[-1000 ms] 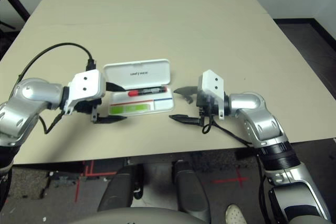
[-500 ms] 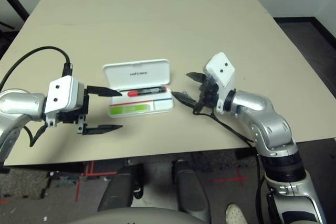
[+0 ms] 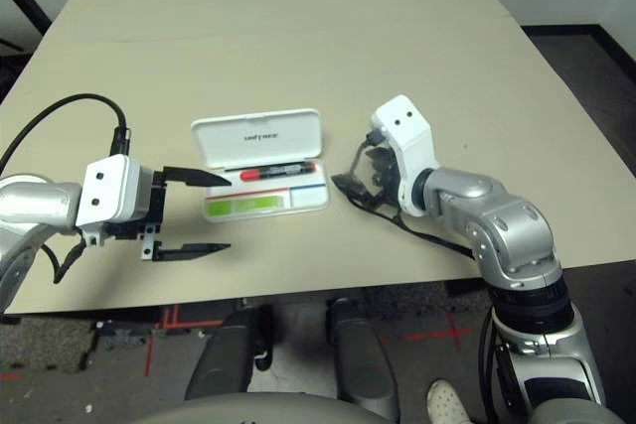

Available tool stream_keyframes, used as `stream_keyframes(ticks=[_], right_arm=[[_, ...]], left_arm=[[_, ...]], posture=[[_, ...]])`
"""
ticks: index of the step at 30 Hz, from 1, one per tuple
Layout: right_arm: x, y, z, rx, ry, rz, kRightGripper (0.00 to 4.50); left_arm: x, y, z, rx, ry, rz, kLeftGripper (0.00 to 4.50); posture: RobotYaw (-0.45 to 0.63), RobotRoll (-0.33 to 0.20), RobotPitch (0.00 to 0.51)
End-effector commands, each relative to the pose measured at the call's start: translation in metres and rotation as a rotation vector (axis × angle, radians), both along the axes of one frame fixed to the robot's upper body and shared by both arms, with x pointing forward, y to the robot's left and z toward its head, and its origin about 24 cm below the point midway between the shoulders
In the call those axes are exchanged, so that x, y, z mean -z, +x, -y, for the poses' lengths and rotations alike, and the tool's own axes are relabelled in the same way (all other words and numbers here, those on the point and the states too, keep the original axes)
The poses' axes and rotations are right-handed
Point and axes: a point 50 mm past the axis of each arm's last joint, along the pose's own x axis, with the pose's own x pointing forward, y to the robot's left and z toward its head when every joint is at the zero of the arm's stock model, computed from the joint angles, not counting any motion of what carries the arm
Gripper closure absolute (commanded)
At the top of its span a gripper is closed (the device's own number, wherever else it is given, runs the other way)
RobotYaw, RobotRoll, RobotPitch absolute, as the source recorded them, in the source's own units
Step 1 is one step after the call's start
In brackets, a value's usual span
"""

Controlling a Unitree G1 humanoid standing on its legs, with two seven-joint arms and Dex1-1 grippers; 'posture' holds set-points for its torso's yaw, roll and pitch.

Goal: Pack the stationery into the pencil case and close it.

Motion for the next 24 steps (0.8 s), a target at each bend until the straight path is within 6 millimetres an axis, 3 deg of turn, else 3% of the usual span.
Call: stream_keyframes(ticks=[1, 16, 24], right_arm=[[0.004, 0.000, -0.003, 0.001, -0.019, -0.060, 0.00], [0.033, 0.004, -0.018, 0.061, -0.057, -0.164, 0.00], [0.041, 0.006, -0.013, 0.106, -0.101, -0.188, 0.00]], left_arm=[[0.000, -0.003, 0.004, 0.012, 0.013, 0.008, 0.04], [-0.006, -0.005, 0.013, 0.013, 0.006, 0.016, 0.04], [-0.006, -0.009, 0.016, 0.010, 0.002, 0.010, 0.04]], posture=[[0.02, 0.000, 0.189], [0.04, 0.000, 0.191], [0.04, 0.000, 0.191]])
